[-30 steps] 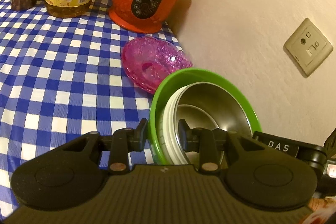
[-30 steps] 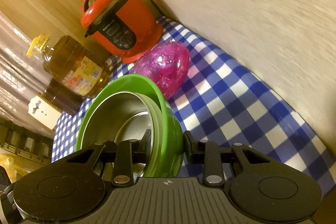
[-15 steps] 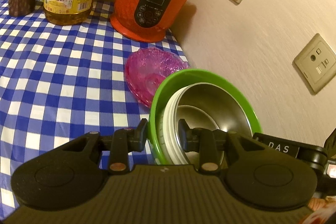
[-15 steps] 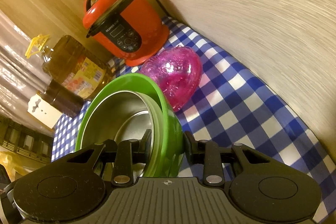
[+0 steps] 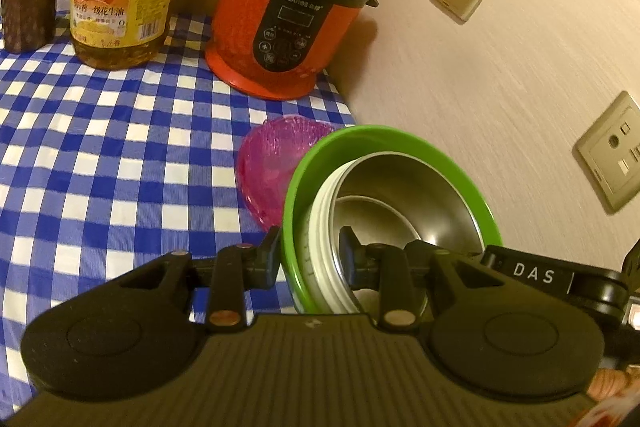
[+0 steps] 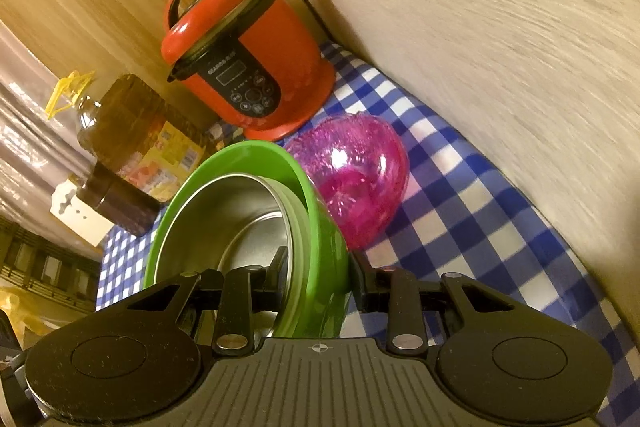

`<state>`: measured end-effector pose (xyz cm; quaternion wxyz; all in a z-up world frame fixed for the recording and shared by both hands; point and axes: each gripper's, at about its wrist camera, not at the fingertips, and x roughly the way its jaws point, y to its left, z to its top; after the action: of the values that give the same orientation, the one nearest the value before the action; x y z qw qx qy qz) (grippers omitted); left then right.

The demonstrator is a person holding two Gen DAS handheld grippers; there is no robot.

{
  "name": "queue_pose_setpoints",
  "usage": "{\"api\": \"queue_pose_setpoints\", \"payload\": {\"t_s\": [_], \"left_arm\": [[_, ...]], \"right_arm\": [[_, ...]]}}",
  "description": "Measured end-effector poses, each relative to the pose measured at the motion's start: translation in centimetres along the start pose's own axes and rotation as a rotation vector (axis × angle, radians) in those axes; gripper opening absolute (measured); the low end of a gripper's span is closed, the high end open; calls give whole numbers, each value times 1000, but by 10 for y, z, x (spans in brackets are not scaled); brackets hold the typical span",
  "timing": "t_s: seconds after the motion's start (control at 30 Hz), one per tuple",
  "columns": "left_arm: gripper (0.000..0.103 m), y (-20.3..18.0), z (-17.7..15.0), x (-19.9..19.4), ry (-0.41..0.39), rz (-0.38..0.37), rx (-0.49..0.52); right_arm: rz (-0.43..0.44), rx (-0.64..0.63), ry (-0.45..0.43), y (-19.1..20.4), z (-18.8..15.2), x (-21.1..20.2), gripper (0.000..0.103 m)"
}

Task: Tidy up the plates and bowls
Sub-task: 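Lower the green bowl stack onto the pink plates and open both grippers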

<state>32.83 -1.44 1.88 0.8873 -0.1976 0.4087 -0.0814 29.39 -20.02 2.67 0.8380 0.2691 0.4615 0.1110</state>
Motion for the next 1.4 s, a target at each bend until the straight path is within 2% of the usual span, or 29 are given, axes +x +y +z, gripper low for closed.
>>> {"api": "queue_pose_setpoints", "payload": {"t_s": [0.73,1.03,1.4], "left_arm": [[27,13,65,80,59,12,-6],[27,24,66,120,97,16,-29],[27,29,64,142,107,26,-28]], "right_arm": [[-16,14,1,-4,62,77,31],[-48,13,28,-22,72,114,30],[-54,13,42,-38,73,136,30]]}}
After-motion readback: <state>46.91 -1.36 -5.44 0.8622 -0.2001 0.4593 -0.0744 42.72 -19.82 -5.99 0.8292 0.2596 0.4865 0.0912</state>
